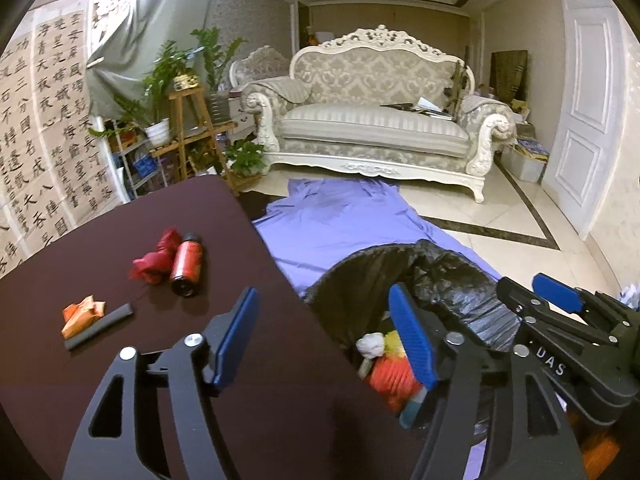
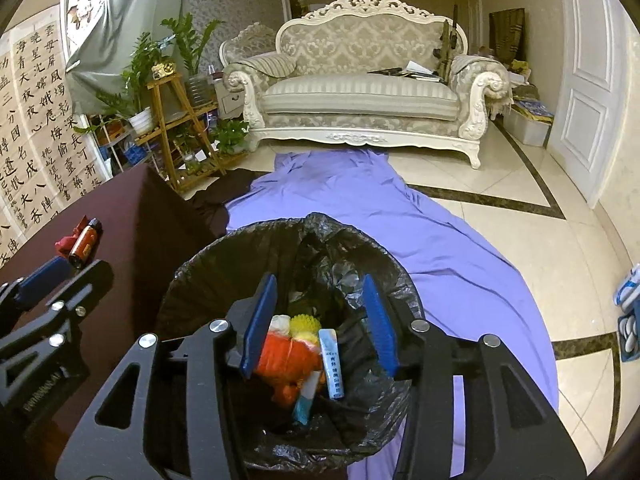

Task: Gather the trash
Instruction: 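Move both open tools back over the table, then close the left tool on the orange paper while the right tool grasps the black rod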

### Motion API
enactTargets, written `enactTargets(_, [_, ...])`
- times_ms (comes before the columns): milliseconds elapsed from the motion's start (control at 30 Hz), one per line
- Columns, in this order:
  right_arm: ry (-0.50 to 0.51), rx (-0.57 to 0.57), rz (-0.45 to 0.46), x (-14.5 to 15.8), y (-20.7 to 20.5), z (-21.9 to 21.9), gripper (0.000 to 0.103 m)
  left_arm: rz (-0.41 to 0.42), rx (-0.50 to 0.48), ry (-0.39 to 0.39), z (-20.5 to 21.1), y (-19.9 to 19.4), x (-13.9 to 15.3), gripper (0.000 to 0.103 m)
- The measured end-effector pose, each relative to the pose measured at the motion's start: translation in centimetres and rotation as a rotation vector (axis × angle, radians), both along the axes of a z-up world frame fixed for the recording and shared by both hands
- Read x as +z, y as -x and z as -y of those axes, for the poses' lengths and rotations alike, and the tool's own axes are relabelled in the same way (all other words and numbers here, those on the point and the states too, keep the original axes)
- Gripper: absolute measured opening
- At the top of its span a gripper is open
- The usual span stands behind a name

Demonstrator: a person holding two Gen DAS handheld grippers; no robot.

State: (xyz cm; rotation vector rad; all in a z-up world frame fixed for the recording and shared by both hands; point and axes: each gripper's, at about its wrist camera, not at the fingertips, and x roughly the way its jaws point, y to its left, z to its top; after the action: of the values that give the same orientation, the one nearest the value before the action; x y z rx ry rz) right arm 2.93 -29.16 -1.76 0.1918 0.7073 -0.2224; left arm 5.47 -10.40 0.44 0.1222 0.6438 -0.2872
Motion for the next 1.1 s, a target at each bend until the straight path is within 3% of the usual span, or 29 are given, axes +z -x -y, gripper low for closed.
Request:
enactTargets(233, [-0.008,0.060,0.002,0.6,-0.1,-3.0,0.049,-0.015,0.083,-0.022,-4.6,0.5,0.0,0.067])
enactTargets(667, [0.001,0.270,-0.007,1.5,-2.4,-12.3,0.051,-0.038,0.328,-0.069,-16.5,-0.6,-0.4,0.070])
enactTargets(867, [0.002,0.334,-0.017,1.5,-3.4,-15.5,0.052,-0.069,0.354,-0.083,-18.8,-1.9,-1.0,0.071])
enactTargets(1100, [0.010,0.373,-0.031,1.3,-4.0,-17.4,0.052,-0.114,0.393,-0.047,-20.4,-2.5,-1.6,0.071])
